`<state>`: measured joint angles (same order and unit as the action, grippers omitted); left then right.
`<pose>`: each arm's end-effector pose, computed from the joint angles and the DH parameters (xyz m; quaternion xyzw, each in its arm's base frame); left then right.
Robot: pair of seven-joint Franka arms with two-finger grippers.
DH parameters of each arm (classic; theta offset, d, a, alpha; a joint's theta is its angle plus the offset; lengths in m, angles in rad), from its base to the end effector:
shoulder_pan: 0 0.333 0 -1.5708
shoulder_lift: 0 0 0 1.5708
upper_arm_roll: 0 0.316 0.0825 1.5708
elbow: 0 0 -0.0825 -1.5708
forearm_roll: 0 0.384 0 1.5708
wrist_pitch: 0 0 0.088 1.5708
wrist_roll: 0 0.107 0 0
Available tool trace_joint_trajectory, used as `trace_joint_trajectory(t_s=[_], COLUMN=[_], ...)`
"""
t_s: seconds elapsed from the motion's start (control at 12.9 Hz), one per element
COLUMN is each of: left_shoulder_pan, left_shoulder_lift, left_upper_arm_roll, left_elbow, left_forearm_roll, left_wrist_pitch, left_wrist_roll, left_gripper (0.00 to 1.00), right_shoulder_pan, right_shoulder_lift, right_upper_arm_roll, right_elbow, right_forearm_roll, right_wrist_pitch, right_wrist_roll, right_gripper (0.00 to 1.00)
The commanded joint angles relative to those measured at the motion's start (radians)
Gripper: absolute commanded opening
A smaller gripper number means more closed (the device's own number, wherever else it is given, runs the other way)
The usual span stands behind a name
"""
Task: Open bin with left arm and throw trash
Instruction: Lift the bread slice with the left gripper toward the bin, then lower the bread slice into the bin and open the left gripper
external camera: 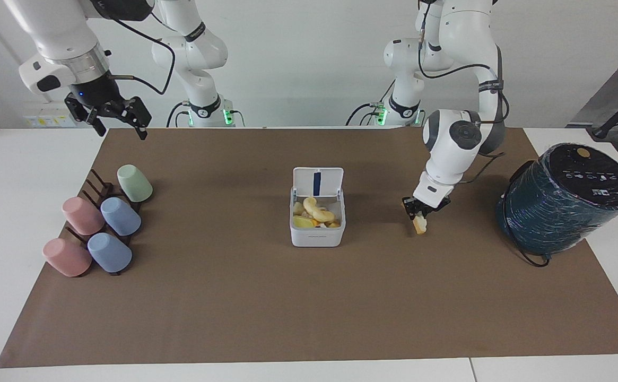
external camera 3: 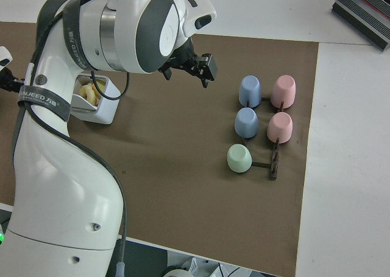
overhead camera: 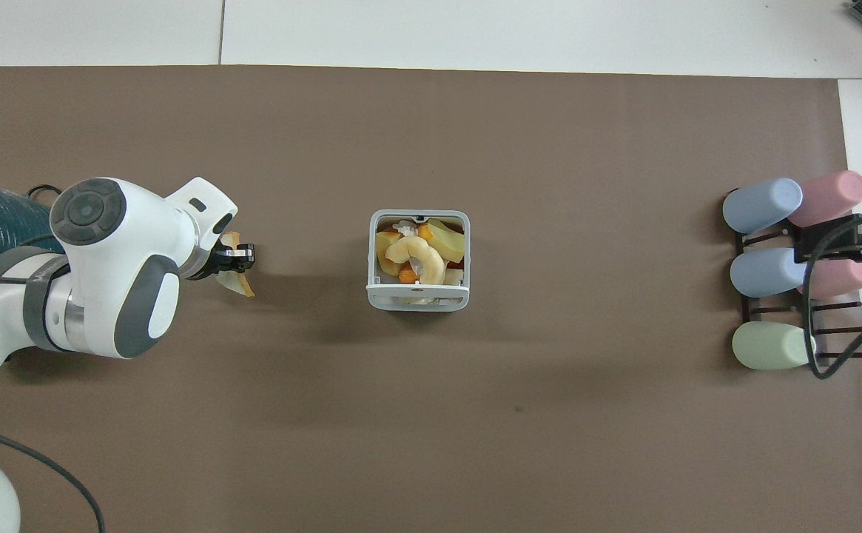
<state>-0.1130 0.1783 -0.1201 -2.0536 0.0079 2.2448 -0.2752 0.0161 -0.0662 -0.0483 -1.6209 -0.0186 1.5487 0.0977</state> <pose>0.5650 -0.1323 0.3536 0.9998 0.0196 0.0050 0.0091 0.5310 -0.0200 0.6349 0.9978 -0.0650 -0.0028 0.0078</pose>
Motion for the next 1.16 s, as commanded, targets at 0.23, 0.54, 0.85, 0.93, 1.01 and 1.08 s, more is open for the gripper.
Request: trace_joint_trajectory(t_s=[0.23,0.54,0.85,0.93,1.01,1.08], left_shoulder_pan=[-0.086,-0.215,-0.333,-0.349,-0.361,-0.381], left_shoulder_lift=[-0.003,0.015,0.033,0.038,0.049,0.053], left_upper_arm_roll=[-0.004,-0.007,-0.009,-0.009,-0.01,-0.01], left_elbow=[0.168,0.222,0.247,0.248,0.248,0.247], left_forearm_roll=[0.011,-0.02,-0.042,-0.046,-0.064,-0.068], left_wrist_pitch=[-0.172,-0.156,-0.047,-0.01,0.049,0.108], left_wrist_roll=[-0.185,-0.434,-0.672,-0.718,-0.758,-0.788], left_gripper=[0.0,0.0,0.0,0.0,0.0,0.0], right_shoulder_pan=[-0.002,-0.002,-0.002,-0.002,-0.002,-0.002], right_shoulder_lift=[0.002,0.002,0.002,0.002,0.002,0.002], right_upper_arm_roll=[0.004,0.004,0.004,0.004,0.004,0.004], right_elbow=[0.009,0.009,0.009,0.009,0.009,0.009], right_forearm_roll=[-0.009,-0.009,-0.009,-0.009,-0.009,-0.009], right_wrist_pitch=[-0.013,-0.013,-0.012,-0.012,-0.012,-0.012], right_wrist_roll=[-0.013,-0.013,-0.013,-0.013,-0.013,-0.013], right_gripper=[1.0,1.0,1.0,1.0,1.0,1.0])
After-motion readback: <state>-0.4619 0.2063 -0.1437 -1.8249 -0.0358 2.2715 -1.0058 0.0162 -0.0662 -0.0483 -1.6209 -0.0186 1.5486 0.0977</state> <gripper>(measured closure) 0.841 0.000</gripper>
